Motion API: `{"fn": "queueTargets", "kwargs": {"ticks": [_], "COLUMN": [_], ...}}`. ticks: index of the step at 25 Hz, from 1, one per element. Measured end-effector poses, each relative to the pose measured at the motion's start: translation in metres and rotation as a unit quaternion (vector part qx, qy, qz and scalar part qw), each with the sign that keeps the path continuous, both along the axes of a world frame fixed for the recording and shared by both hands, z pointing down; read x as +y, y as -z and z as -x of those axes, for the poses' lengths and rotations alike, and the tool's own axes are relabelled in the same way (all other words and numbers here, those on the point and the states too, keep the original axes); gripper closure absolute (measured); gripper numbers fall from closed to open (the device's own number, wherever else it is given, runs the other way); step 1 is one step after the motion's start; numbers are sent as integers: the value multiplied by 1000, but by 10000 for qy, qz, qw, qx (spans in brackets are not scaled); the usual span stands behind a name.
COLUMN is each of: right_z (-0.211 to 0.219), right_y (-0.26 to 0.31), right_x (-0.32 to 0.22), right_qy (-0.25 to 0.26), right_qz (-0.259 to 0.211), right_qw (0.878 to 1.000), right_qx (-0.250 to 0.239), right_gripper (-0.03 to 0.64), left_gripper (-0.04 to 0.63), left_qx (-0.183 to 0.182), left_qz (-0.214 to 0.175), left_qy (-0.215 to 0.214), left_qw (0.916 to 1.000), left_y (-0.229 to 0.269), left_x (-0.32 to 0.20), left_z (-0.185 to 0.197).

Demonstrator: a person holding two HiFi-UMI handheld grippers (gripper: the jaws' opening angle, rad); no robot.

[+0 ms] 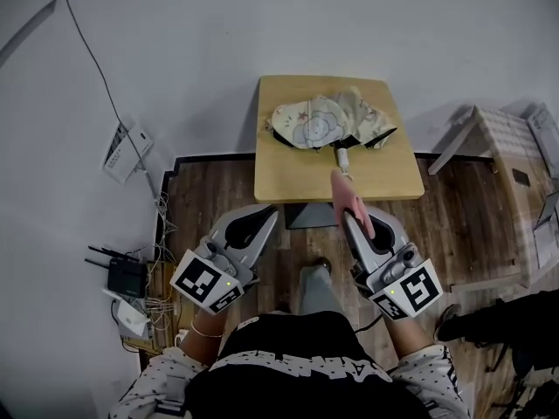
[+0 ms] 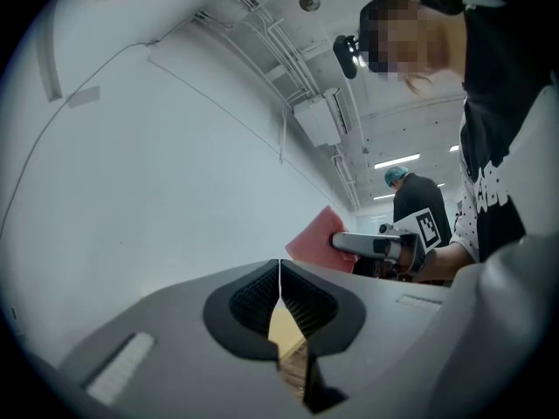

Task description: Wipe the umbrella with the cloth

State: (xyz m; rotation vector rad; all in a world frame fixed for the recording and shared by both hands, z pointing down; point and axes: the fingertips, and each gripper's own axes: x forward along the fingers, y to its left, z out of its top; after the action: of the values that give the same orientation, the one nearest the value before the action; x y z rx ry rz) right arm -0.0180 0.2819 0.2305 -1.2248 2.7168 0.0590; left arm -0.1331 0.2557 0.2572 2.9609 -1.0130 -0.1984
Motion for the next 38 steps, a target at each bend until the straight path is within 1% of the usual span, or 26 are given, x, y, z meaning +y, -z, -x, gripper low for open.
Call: {"fn": "queueTargets", "kwargs": {"ticks": [4, 8, 13, 16, 18, 21, 26, 30, 32, 34, 38], "right_z": [-13, -21, -32, -38, -40, -40, -37, -24, -16, -9, 2], "right_y": [-6, -7, -11, -20, -27, -37, -57, -74, -82, -90, -105], "right_x": [-51, -108, -178, -215, -236, -262, -291, -311, -322, -334, -358], "right_qy": [120, 401, 628, 759, 843, 961, 1154, 1238, 1196, 1080, 773], "right_qz": [68, 38, 19, 119, 162, 221, 352, 476, 531, 580, 700], "right_qw": [9999, 9992, 9979, 9968, 9959, 9947, 9916, 9893, 9890, 9894, 9905], "right_qx": [-55, 16, 143, 213, 292, 300, 457, 607, 689, 783, 898], "right_gripper": [584, 584, 584, 583, 584, 584, 584, 584, 584, 584, 584], "left_gripper": [597, 597, 597, 597, 597, 597, 597, 596, 575, 530, 515], "left_qx": [-47, -130, -79, -143, -198, -321, -428, -500, -532, -587, -736], "left_qz": [43, 78, -120, 42, 77, 6, 122, 364, 466, 581, 730], "left_qy": [164, 500, 887, 1048, 1193, 1393, 1643, 1653, 1576, 1476, 1146], "left_qw": [9998, 9986, 9960, 9944, 9926, 9897, 9854, 9843, 9850, 9856, 9880], "left_y": [-5, -9, -10, -22, -30, -35, -53, -72, -82, -94, -118], "left_x": [-43, -93, -148, -177, -194, -214, -242, -261, -273, -287, -315], "left_z": [-7, -11, -18, -25, -27, -25, -23, -15, -10, -6, -1]}}
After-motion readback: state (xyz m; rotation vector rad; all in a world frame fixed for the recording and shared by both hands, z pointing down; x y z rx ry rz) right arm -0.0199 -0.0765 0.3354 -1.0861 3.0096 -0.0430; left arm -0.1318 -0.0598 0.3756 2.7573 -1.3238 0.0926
